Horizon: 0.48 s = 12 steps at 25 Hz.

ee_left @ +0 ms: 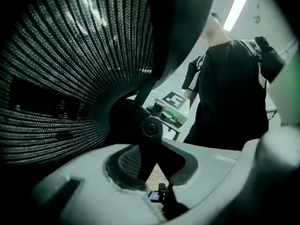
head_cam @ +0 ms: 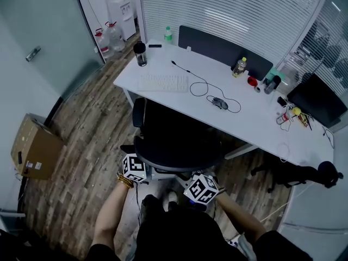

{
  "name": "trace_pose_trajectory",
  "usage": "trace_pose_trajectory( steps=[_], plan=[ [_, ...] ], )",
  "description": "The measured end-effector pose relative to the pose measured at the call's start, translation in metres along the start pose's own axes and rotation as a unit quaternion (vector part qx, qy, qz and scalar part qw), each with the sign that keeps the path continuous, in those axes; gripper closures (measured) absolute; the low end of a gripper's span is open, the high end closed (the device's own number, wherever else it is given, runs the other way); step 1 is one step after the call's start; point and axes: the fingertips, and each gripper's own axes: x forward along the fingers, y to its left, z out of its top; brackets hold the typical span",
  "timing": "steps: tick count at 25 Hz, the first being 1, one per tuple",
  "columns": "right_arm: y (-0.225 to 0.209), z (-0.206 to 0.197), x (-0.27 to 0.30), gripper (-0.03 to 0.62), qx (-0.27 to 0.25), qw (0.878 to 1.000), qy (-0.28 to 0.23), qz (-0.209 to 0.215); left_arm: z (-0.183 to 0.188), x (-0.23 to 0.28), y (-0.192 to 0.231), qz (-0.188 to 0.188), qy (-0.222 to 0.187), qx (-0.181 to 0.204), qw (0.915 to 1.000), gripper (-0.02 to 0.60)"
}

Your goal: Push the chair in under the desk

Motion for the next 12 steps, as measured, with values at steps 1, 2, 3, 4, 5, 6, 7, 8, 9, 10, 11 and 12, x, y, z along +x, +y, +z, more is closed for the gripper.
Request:
trace_pose_trajectory(
  steps=[1,2,3,4,5,6,7,8,9,10,11,12],
  plan=[
    [-0.003,0.001,0.002,0.528,0.004,1.000,-0.004,-0.003,0.001,-0.002,0.004,0.004,-0.007,0.003,1.0000,0.520],
    [-0.007,0.001,0.003,0.528,0.008,1.000,-0.009,-0.006,0.003,-0.004,0.008,0.009,-0.015,0.006,0.9998,0.517],
    [-0.010,0.001,0.005,0.528,0.013,1.000,-0.012,-0.008,0.005,-0.006,0.012,0.012,-0.023,0.007,0.9996,0.511],
    [-0.014,0.002,0.006,0.530,0.018,1.000,-0.014,-0.007,0.006,-0.008,0.016,0.016,-0.030,0.005,0.9994,0.505],
    [-0.018,0.004,0.008,0.530,0.023,1.000,-0.015,-0.007,0.007,-0.011,0.021,0.020,-0.035,0.002,0.9992,0.500],
    [-0.023,0.005,0.010,0.530,0.027,0.999,-0.017,-0.007,0.007,-0.013,0.026,0.025,-0.038,-0.001,0.9990,0.497],
    [-0.028,0.006,0.010,0.530,0.032,0.999,-0.019,-0.008,0.008,-0.015,0.032,0.028,-0.040,-0.004,0.9988,0.495],
    [-0.033,0.005,0.010,0.530,0.036,0.999,-0.020,-0.009,0.009,-0.014,0.037,0.028,-0.041,-0.004,0.9988,0.494],
    [-0.039,0.004,0.009,0.530,0.040,0.999,-0.022,-0.010,0.011,-0.013,0.042,0.026,-0.042,-0.003,0.9988,0.494],
    [-0.044,0.002,0.008,0.530,0.044,0.999,-0.023,-0.012,0.013,-0.011,0.048,0.023,-0.042,-0.001,0.9988,0.492],
    [-0.050,0.001,0.007,0.530,0.048,0.998,-0.023,-0.014,0.015,-0.009,0.053,0.022,-0.042,0.001,0.9988,0.491],
    [-0.056,-0.001,0.007,0.530,0.050,0.998,-0.023,-0.018,0.016,-0.008,0.059,0.023,-0.043,0.003,0.9988,0.491]
  ],
)
